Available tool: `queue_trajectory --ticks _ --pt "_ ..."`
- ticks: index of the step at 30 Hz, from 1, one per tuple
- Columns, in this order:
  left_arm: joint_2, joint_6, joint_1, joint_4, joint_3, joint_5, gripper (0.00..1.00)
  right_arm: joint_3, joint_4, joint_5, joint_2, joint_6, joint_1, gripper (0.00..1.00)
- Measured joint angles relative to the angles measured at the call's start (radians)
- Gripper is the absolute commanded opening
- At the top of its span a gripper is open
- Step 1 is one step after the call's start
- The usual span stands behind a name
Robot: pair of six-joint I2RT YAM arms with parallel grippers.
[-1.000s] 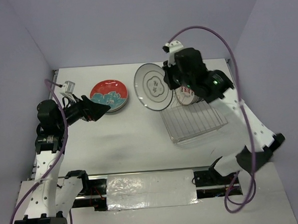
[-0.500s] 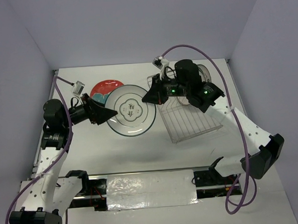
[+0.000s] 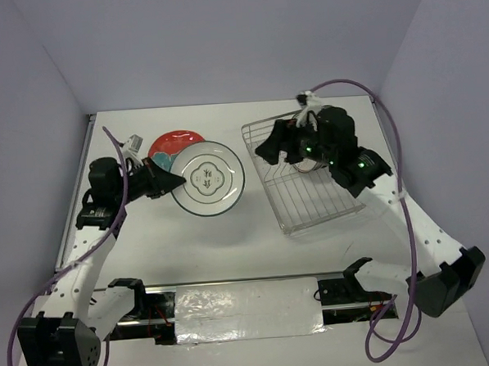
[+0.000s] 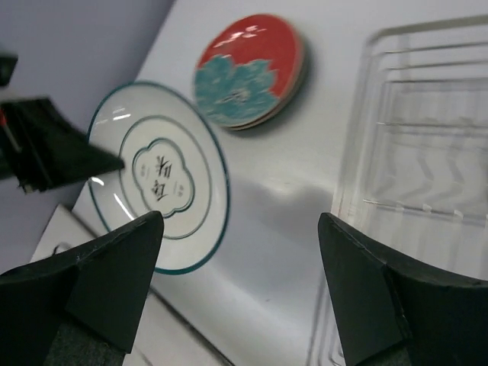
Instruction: Unload the plates from the dish rack
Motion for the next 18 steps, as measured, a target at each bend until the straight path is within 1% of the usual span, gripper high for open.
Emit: queue_trajectory --ticks 3,5,6,7,8,9,12,16,18 --pt "0.054 -0.043 0.001 0.010 -0.101 -0.053 0.00 -0.068 -0.037 0.118 -0.094 0.020 -0.089 0.90" --pt "0.086 -0.076 0.000 0.021 -0.182 -0.069 0.00 -0.080 -0.064 0.168 -0.135 0.018 -0.121 0.91" --pt "0.099 -0.089 -0.002 0.024 -0.212 -0.079 0.00 -0.080 -0.071 0.187 -0.148 0.012 -0.126 0.96" --pt "0.114 -0.102 -0.006 0.026 -0.238 -0.088 0.00 -0.079 -0.078 0.201 -0.156 0.007 -0.127 0.98" --pt "0.126 -0.113 -0.009 0.029 -0.254 -0.096 0.02 -0.077 -0.091 0.214 -0.159 -0.002 -0.129 1.00" --pt "0.135 -0.125 -0.013 0.037 -0.270 -0.105 0.08 -0.072 -0.107 0.223 -0.159 -0.011 -0.132 1.00" --pt "0.154 -0.143 -0.026 0.069 -0.292 -0.133 0.16 -0.056 -0.148 0.234 -0.133 -0.051 -0.145 1.00" --pt "0.209 -0.152 -0.035 0.124 -0.313 -0.181 0.19 -0.018 -0.189 0.251 -0.063 -0.114 -0.163 0.98" --pt "0.251 -0.152 -0.035 0.147 -0.328 -0.206 0.21 0.011 -0.201 0.271 -0.021 -0.158 -0.165 0.95"
